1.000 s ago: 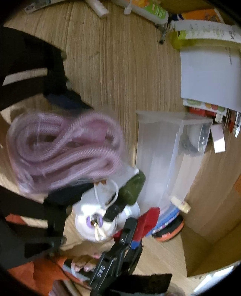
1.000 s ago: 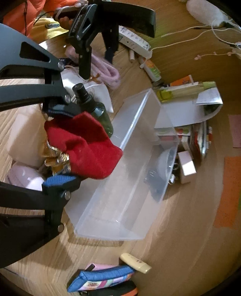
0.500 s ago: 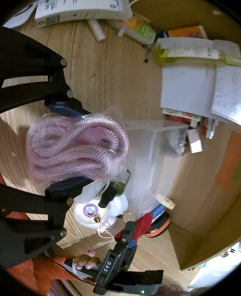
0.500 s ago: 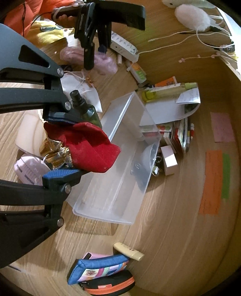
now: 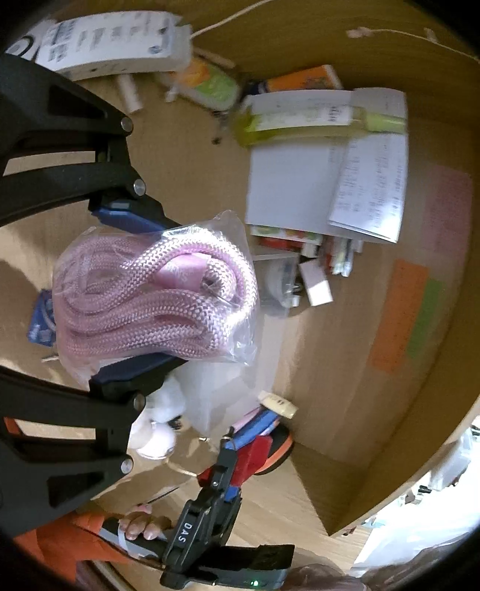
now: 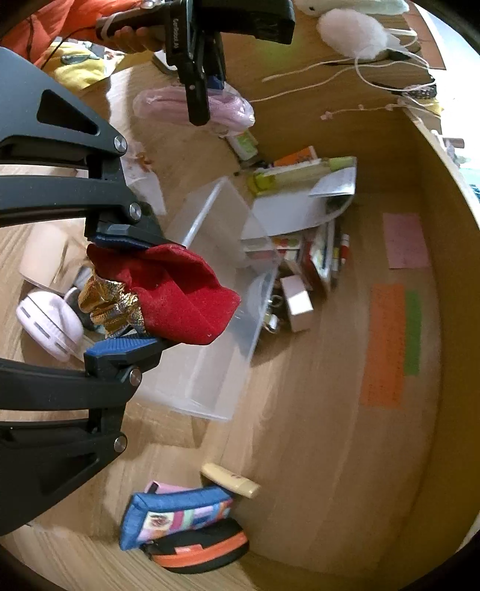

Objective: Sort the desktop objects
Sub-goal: 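Carry both items over the clear box and release them inside, then grasp the green glass jar with the left gripper while the right grasps the pink-white container, then lower the green jar and pink-white container into the clear box and open both grippers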

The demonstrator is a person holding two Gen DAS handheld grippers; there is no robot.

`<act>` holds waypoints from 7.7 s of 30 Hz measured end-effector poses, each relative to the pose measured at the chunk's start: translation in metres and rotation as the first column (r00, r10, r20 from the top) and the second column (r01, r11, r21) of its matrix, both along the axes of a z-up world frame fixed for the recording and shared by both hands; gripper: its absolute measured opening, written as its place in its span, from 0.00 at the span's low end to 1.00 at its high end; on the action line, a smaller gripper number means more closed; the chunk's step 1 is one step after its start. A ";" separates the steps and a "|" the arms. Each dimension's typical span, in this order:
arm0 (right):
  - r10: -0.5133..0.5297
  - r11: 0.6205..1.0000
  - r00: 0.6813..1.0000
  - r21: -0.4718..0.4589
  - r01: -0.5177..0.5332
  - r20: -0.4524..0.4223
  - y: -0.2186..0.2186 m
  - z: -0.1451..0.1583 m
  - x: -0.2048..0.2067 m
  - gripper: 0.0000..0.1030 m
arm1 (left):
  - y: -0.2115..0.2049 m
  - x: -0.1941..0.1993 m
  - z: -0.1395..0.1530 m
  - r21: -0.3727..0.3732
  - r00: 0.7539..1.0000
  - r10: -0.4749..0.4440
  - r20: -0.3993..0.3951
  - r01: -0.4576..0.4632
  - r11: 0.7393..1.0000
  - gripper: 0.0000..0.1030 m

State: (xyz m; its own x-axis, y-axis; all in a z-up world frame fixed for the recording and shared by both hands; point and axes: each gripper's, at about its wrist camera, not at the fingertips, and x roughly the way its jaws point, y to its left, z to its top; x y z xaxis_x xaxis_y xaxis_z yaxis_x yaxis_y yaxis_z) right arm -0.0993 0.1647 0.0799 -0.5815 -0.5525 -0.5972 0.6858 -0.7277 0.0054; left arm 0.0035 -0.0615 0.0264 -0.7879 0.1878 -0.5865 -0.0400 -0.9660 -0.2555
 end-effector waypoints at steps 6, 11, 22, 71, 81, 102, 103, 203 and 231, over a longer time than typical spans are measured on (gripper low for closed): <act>-0.017 1.000 0.999 -0.014 0.017 -0.042 0.001 0.016 -0.008 0.34 | 0.001 -0.015 0.018 -0.031 0.999 0.013 -0.049 -0.014 0.999 0.56; -0.029 0.999 0.998 -0.027 0.027 -0.064 0.000 0.026 -0.020 0.34 | 0.004 -0.031 0.033 -0.042 0.996 0.008 -0.086 -0.012 0.999 0.56; -0.056 0.998 0.996 -0.046 0.053 -0.065 -0.010 0.031 -0.059 0.34 | 0.011 -0.080 0.047 -0.069 0.995 0.005 -0.102 -0.012 0.998 0.56; -0.021 0.992 0.995 0.128 0.008 0.101 -0.036 -0.052 -0.102 0.67 | 0.059 -0.157 -0.034 -0.224 0.993 -0.034 0.110 0.059 0.973 0.76; -0.044 0.996 0.998 0.082 0.041 0.038 -0.030 -0.032 -0.094 0.79 | 0.052 -0.138 -0.008 -0.236 1.000 0.008 0.022 -0.003 0.972 0.85; -0.128 0.988 0.991 0.083 0.131 -0.040 0.013 -0.018 -0.025 0.83 | 0.042 -0.047 0.019 -0.262 0.995 0.094 -0.045 -0.102 0.959 0.95; -0.129 0.988 0.991 0.084 0.133 -0.040 0.016 -0.019 -0.022 0.83 | 0.040 -0.043 0.017 -0.260 0.994 0.100 -0.037 -0.106 0.960 0.95; -0.079 0.989 0.996 -0.119 0.085 0.049 0.072 -0.007 -0.026 0.36 | 0.050 -0.038 0.025 -0.158 0.999 -0.016 -0.050 0.008 0.987 0.40; -0.055 0.996 0.990 -0.069 0.064 0.128 0.013 -0.027 -0.090 0.36 | 0.027 -0.120 0.004 -0.146 1.000 0.002 0.020 0.001 0.989 0.40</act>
